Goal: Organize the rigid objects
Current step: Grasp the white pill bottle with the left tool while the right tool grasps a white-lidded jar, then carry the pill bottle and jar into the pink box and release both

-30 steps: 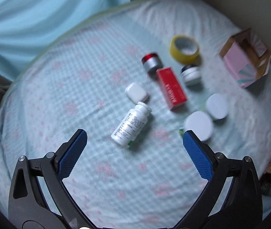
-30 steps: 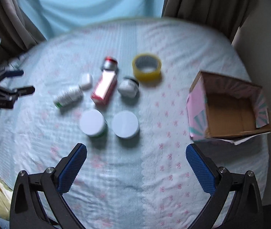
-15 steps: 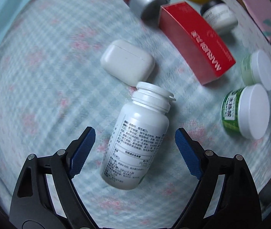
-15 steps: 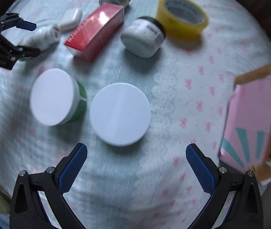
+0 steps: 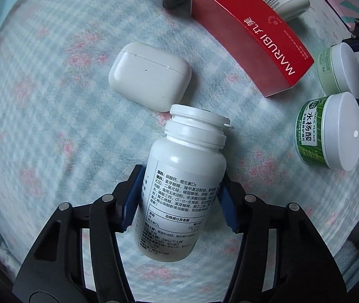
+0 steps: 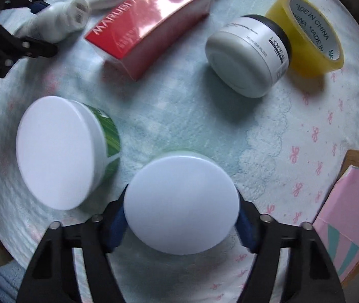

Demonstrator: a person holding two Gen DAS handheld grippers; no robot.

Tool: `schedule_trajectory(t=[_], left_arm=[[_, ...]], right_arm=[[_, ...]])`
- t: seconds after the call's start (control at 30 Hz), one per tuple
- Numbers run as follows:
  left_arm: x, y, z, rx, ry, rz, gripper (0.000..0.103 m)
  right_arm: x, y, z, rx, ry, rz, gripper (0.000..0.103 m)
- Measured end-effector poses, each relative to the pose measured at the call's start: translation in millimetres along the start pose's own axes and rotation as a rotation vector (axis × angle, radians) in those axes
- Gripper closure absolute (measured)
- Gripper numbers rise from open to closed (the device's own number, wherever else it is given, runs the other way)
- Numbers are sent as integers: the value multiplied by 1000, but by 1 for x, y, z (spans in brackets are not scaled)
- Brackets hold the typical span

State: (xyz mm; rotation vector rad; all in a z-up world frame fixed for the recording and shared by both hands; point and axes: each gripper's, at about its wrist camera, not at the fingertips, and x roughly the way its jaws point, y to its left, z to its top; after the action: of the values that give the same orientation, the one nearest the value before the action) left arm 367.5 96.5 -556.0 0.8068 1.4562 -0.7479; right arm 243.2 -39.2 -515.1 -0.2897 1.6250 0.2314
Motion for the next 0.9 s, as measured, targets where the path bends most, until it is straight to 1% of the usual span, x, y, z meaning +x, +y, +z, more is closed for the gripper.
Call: schedule_trajectory(t=[0.13, 0.2, 0.27, 0.3, 0.37, 0.43, 0.6, 0.73, 0.8, 0.83, 0.9], left_arm=[[-2, -4, 3, -20, -12, -14, 51], [-11, -6, 2, -40, -20, -20, 51], [-19, -5, -7, -63, -29, -29, 52], [-24, -4, -12, -78, -39, -35, 52], [-32, -2, -23, -116, -61, -46, 52], [-48, -3, -29, -153, -89, -53, 52], [-104, -11, -42, -206, -171, -65, 52], [-153, -22, -56, -230, -236, -60, 52], [-181, -29, -55, -246, -268, -63, 52], [-190, -30, -55, -253, -280, -66, 52], [-216, -37, -46, -270, -311, -70, 52]], right_arm=[[0, 0, 0, 14, -2, -11, 37], [-4, 3, -5, 29, -1, -19, 37], [-7, 3, -10, 61, -4, -11, 37], [-16, 3, -19, 75, -10, -4, 37], [-25, 4, -24, 105, -31, 9, 37], [-39, 2, -33, 131, -54, 18, 37], [-84, -2, -45, 196, -115, 33, 37], [-134, -20, -51, 261, -178, 55, 37], [-156, -30, -58, 292, -207, 76, 37], [-170, -35, -55, 302, -216, 85, 37], [-189, -38, -62, 317, -240, 98, 37]])
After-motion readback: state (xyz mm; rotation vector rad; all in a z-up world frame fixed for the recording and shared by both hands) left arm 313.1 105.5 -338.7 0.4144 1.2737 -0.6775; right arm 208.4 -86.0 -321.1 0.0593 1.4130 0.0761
